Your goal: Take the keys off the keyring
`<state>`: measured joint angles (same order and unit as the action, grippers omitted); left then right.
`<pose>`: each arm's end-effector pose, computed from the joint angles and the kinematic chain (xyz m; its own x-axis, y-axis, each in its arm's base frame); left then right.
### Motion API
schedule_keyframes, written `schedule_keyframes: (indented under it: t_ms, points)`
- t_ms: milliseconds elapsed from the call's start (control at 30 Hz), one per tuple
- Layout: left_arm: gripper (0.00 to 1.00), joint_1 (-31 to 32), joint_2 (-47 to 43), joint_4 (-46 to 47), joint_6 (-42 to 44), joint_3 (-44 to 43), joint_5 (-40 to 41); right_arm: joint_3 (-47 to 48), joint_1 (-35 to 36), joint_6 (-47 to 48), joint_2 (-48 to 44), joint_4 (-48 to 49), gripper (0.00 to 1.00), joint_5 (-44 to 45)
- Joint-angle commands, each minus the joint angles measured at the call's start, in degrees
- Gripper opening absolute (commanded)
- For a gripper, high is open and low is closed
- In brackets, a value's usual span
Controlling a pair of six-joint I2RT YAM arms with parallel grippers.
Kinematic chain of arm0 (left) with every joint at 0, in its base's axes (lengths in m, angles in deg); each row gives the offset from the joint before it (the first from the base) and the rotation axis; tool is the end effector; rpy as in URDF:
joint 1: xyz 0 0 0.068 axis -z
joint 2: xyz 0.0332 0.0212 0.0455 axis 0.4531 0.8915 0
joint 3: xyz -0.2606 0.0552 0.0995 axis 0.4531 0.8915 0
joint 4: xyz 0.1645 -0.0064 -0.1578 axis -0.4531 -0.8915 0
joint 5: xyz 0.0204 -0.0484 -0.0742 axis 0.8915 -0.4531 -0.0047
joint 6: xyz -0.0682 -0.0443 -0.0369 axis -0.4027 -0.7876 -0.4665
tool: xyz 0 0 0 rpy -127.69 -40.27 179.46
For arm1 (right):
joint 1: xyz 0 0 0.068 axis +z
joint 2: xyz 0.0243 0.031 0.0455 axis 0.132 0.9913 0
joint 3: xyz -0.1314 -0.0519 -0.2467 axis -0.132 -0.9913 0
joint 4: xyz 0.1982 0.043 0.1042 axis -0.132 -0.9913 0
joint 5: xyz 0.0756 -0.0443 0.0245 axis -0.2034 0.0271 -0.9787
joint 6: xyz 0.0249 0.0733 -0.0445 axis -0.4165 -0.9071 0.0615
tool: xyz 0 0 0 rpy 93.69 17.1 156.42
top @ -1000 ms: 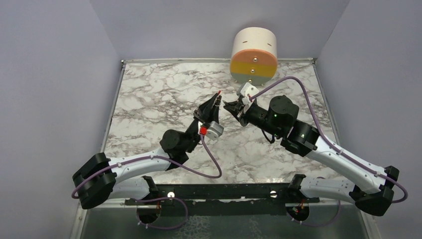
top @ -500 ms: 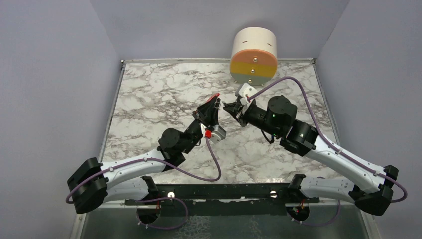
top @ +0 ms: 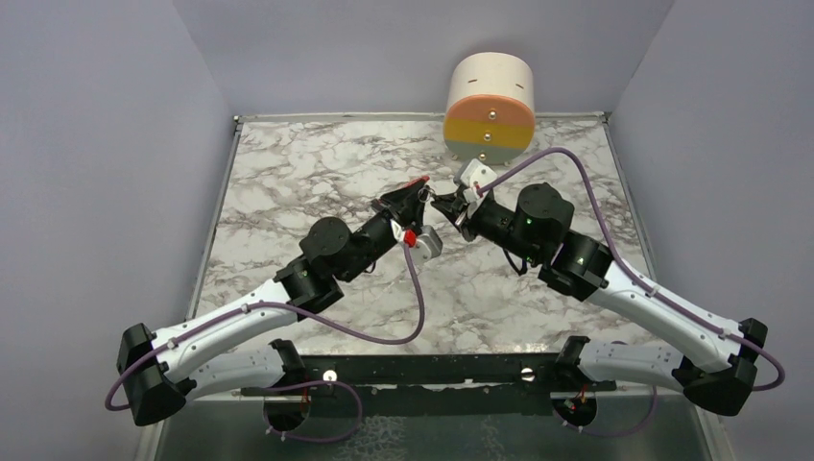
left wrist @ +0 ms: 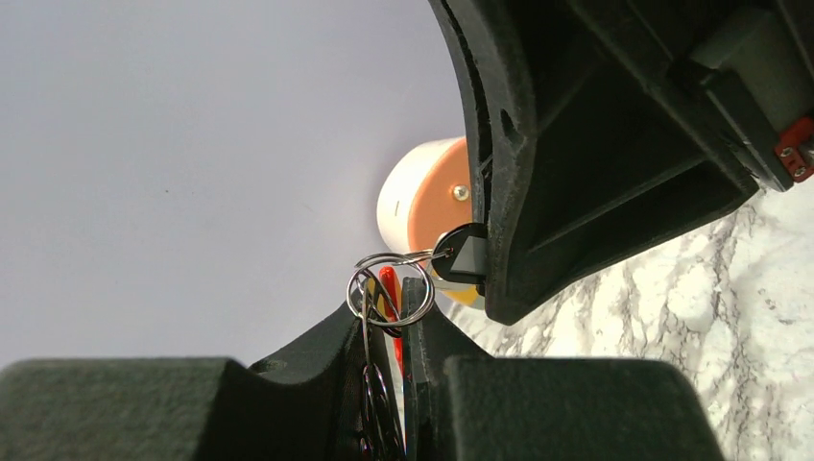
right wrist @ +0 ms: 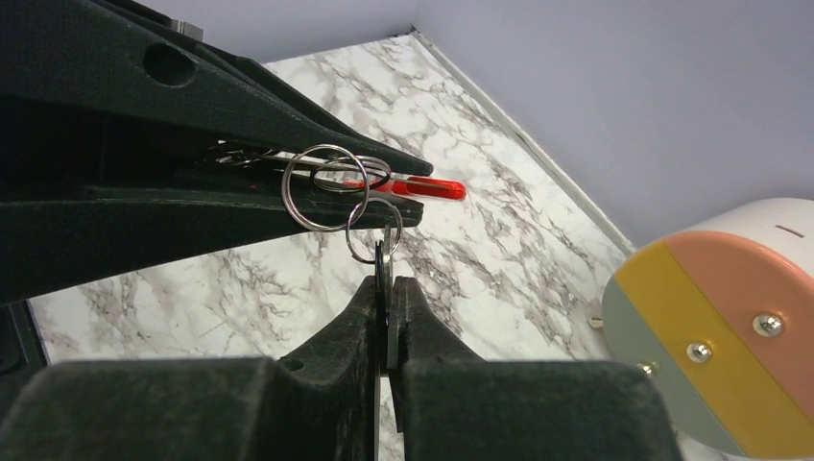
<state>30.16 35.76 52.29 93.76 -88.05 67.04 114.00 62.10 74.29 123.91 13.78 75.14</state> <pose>0.1328 -0.1930 0.4042 0.6718 0.3056 -0.6748 0.4408 0.5672 0.6957 0.1434 0.1950 0.4021 0.0951 -0.2459 -0.9646 -0.7861 0.5760 -0.2244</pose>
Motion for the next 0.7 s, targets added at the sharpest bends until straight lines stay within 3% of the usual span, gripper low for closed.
schedule_keyframes:
  t_ms: [0, 367, 667]
  points:
    - [0.00, -0.1, -0.4, -9.5, -4.0, -5.6, -2.5, -0.2, -0.2, 1.5, -0.5, 1.7, 0.02, -0.5]
    - [0.00, -0.1, 0.4, -22.2, -5.9, -10.7, -2.6, -1.6, -0.2, 4.0, -3.0, 4.2, 0.02, 0.7]
    - [0.00, -0.1, -0.5, -23.8, -7.6, -10.0, -4.5, 0.1, -0.2, 6.1, -1.2, 4.7, 0.02, -0.5]
